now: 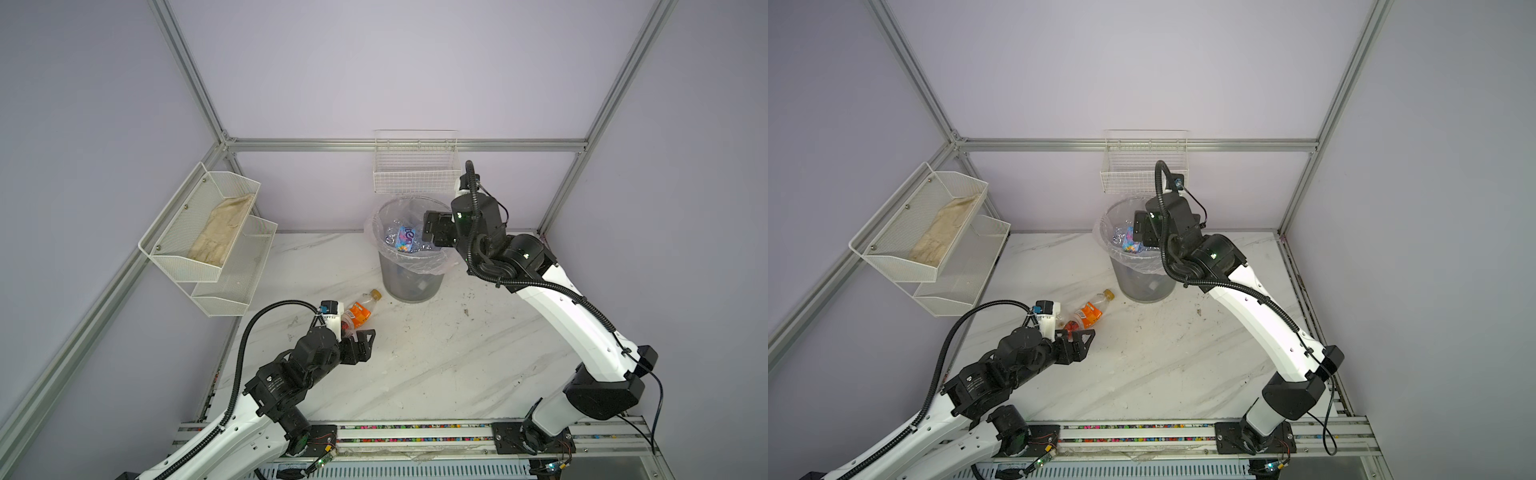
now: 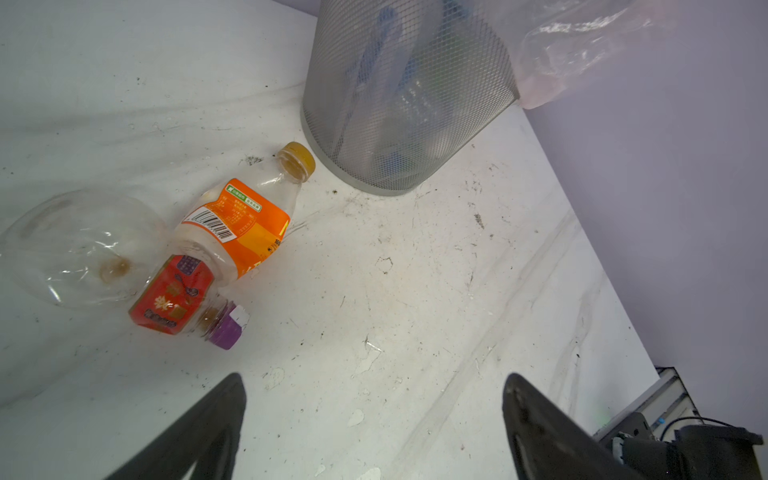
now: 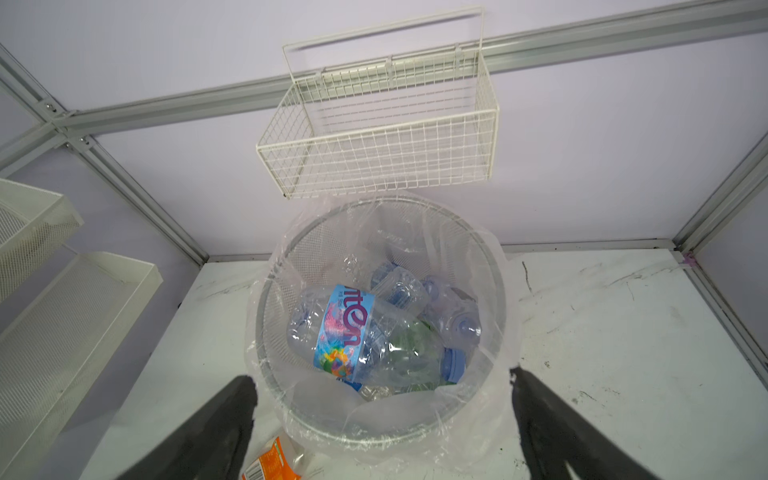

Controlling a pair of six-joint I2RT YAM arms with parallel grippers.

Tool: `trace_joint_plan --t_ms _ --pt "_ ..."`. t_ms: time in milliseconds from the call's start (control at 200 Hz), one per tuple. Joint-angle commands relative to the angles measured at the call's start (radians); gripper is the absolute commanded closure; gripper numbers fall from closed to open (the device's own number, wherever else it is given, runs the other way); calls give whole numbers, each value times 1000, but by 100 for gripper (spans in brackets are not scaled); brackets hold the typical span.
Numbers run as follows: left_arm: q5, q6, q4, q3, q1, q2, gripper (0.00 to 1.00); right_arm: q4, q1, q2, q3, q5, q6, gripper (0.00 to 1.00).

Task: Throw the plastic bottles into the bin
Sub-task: 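Open the right gripper over the bin to drop the blue-label bottle, then withdraw the right gripper while the left gripper closes on the clear red-cap bottle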

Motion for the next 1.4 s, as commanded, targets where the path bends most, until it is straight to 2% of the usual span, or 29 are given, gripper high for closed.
trace_joint_plan --t_ms 0,105,195,515,665,850,985,1395 --pt "-71 -15 -37 133 -4 73 4 53 1 -49 -73 -39 21 3" --pt "-119 -40 -58 164 7 141 2 70 1 -83 -136 -52 28 3" --pt "-125 -77 -69 175 63 181 1 82 1 -111 -192 -63 38 3" --pt "50 -132 7 133 371 265 1 151 1 -203 -440 -138 86 2" --pt "112 -151 55 94 482 289 2 177 1 -263 -556 -163 118 3" --pt "174 -163 126 32 576 335 5 195 0 -314 -664 -180 144 3" --pt "202 -160 175 9 598 389 11 200 1 -334 -708 -187 160 3" --pt "179 -181 167 46 608 587 11 215 1 -369 -800 -220 192 3"
